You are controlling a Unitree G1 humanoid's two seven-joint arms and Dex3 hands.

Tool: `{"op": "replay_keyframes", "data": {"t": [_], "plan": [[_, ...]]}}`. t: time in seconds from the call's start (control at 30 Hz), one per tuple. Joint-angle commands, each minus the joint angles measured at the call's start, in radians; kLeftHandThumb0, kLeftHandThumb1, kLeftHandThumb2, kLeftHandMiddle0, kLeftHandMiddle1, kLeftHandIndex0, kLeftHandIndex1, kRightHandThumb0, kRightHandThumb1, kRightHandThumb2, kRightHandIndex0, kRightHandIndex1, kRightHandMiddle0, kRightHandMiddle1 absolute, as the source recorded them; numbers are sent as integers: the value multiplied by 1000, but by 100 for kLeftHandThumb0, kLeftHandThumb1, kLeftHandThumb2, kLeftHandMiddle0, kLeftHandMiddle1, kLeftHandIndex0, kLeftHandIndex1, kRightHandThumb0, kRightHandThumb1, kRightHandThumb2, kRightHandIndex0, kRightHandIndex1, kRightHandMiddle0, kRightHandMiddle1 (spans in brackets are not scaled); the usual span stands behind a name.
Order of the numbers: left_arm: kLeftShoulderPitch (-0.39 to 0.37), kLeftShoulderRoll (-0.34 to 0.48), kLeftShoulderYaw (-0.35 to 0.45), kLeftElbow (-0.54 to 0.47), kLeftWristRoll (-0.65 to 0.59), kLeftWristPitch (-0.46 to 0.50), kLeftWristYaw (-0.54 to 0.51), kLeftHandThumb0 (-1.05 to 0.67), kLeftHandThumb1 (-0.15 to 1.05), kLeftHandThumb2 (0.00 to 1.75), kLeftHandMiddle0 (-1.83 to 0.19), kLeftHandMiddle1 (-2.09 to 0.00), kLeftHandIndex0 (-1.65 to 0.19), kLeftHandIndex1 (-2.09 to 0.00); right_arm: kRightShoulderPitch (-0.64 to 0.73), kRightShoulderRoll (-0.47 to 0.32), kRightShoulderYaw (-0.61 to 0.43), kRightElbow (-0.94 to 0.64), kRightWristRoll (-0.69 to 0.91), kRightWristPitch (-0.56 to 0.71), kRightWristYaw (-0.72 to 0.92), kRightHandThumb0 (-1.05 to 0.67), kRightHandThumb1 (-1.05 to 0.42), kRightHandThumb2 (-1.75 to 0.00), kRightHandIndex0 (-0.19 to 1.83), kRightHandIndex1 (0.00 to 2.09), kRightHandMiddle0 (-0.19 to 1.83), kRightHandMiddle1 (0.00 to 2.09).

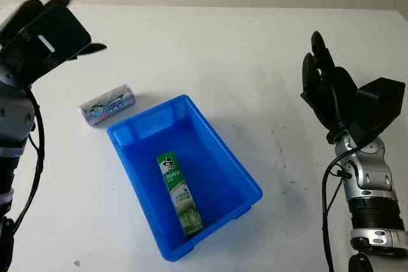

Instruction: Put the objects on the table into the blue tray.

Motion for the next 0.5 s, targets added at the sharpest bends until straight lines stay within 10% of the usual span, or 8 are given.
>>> {"op": "replay_keyframes", "data": {"t": [0.0,0.1,0.2,0.27,0.37,0.47], "plan": [[-24,-6,-40,23,23,21,-23,-81,101,6,7,-157,-5,-3,-8,9,-9,3,4,-15,-3,-72,-105,-71,-19,0,-19,0],[-13,-25,-77,50,35,4,-36,-80,100,5,16,-198,1,-3,-6,13,-10,0,3,-12,-9,-72,-105,-71,-19,0,-19,0],[2,-41,-112,75,50,-2,-42,-83,101,6,18,-154,1,-4,-3,11,-12,-3,2,-8,-12,-71,-105,-72,-19,0,-19,0],[12,-48,-133,96,61,-20,-43,-86,103,6,19,-163,2,-4,-1,9,-13,-2,1,-12,-12,-71,-105,-72,-19,0,-19,0],[27,-44,-168,126,84,-67,-49,-88,104,8,4,-54,2,-5,2,5,-14,-5,-5,-19,-17,-71,-105,-73,-19,0,-19,0],[50,-34,-177,123,97,-76,-73,-87,104,8,-4,-19,0,-6,5,1,-18,-9,-6,-17,-17,-71,-105,-73,-19,0,-19,0]]}}
